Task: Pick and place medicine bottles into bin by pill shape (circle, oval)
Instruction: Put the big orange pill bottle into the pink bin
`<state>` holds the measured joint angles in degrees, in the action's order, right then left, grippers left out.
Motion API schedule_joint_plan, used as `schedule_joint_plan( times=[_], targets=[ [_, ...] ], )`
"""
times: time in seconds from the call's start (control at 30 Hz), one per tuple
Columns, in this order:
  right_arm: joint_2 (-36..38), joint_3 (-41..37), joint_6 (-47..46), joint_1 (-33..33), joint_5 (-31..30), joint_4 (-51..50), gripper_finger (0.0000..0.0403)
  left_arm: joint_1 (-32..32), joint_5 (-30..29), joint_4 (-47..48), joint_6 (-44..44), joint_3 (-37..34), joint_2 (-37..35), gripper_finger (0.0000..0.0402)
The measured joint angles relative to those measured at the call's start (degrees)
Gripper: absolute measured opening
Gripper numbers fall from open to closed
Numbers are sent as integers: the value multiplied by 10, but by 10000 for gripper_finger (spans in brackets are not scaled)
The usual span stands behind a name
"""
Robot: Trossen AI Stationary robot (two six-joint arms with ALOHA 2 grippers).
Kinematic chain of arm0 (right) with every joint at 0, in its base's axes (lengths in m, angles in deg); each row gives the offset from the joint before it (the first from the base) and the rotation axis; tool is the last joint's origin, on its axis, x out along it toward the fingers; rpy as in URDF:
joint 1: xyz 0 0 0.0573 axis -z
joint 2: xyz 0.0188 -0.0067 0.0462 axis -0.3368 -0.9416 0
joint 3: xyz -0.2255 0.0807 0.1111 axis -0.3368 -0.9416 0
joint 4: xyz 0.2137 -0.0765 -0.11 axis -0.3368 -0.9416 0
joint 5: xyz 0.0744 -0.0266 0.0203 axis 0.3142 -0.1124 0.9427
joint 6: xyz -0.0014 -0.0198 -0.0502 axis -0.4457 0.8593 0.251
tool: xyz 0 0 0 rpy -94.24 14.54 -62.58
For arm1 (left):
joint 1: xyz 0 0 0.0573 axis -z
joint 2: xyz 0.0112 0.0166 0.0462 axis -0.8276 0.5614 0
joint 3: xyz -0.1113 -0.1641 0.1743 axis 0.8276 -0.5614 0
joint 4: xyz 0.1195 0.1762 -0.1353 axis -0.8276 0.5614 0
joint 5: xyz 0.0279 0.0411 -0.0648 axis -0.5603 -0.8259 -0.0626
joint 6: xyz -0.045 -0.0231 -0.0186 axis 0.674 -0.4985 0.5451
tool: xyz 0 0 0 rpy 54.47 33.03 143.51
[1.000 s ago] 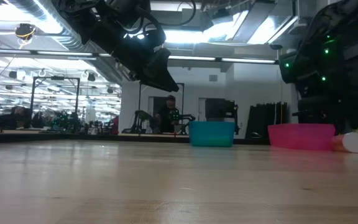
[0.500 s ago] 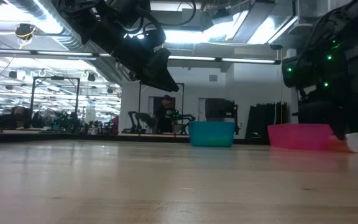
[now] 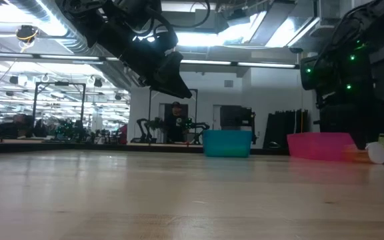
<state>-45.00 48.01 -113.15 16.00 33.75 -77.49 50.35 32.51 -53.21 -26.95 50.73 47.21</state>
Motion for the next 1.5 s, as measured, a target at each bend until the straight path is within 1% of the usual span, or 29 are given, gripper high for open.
schedule_joint_plan(
  times=[0.1,0.27,0.37,0.57,0.8,0.93,1.03,1.23,1.3,1.4,1.5],
  targets=[
    [0,2,27,-16,9,11,173,0,0,0,0,0,0,163],
    [-2,19,71,-47,56,35,173,0,0,0,0,0,0,163],
    [-2,20,82,-65,67,75,173,0,0,0,0,0,0,163],
    [-2,20,84,-93,60,103,173,0,0,0,0,0,0,163],
    [-2,21,85,-110,55,98,173,0,0,0,0,0,0,163],
    [-2,21,70,-118,52,96,174,0,0,0,0,0,0,163],
    [-2,21,67,-123,52,97,189,0,0,0,0,0,0,163],
    [-2,20,51,-131,56,103,249,0,0,0,0,0,0,163],
    [-2,20,49,-132,54,112,264,0,0,0,0,0,0,163],
    [-2,20,54,-132,54,123,272,0,0,0,0,0,0,163],
    [-13,20,51,-132,56,136,271,0,0,0,0,0,0,163]
  ],
)
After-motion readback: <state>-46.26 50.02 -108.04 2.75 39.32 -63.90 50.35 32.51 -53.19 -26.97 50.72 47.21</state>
